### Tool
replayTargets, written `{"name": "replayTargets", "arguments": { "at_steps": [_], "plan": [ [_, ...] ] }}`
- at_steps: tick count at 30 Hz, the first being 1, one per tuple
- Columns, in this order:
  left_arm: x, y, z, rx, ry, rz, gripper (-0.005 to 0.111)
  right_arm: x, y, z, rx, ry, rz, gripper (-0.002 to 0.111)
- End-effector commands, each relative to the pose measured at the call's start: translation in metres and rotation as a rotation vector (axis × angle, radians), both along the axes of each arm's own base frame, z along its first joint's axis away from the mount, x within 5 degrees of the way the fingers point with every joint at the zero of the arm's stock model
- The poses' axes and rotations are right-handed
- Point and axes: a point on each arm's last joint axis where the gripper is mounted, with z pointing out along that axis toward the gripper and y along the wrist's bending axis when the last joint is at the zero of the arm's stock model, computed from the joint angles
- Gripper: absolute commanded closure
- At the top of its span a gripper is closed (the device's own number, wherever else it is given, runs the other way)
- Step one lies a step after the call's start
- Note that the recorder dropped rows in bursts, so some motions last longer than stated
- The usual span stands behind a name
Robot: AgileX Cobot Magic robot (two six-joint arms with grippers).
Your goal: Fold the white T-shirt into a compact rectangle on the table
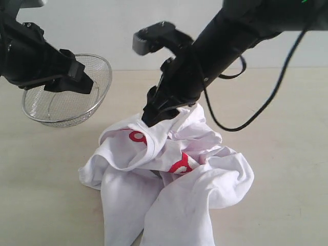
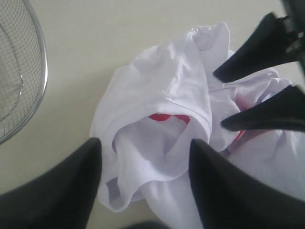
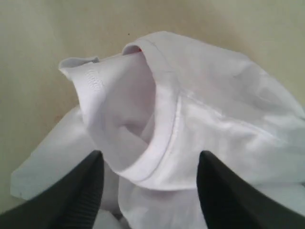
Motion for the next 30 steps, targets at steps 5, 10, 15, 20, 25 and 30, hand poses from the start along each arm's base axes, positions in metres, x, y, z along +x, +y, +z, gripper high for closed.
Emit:
{"name": "replayTargets", "arguments": {
  "at_steps": [5, 10, 15, 20, 25, 30],
  "plan": [
    [0.001, 0.009, -0.001, 0.017, 0.008, 0.020, 0.055, 0.015, 0.029, -0.029, -0.066, -0.012, 0.052, 0.044],
    [0.001, 0.011, -0.001, 0.017, 0.011, 0.026, 0.055, 0.025, 0.027, -0.042, -0.118, -0.052, -0.015, 0.044],
    [0.001, 0.011, -0.001, 0.017, 0.011, 0.026, 0.055, 0.029, 0.028, -0.058, -0.140, -0.025, -0.017, 0.050],
    [0.001, 0.010, -0.001, 0.016, 0.012, 0.026, 0.055, 0.034, 0.029, -0.070, -0.137, -0.022, -0.047, 0.051],
    [0.001, 0.010, -0.001, 0.016, 0.012, 0.026, 0.055, 0.036, 0.030, -0.070, -0.128, -0.039, -0.064, 0.070],
    [0.001, 0.010, -0.001, 0.016, 0.012, 0.026, 0.055, 0.035, 0.030, -0.084, -0.155, 0.010, -0.045, 0.106]
  ]
}}
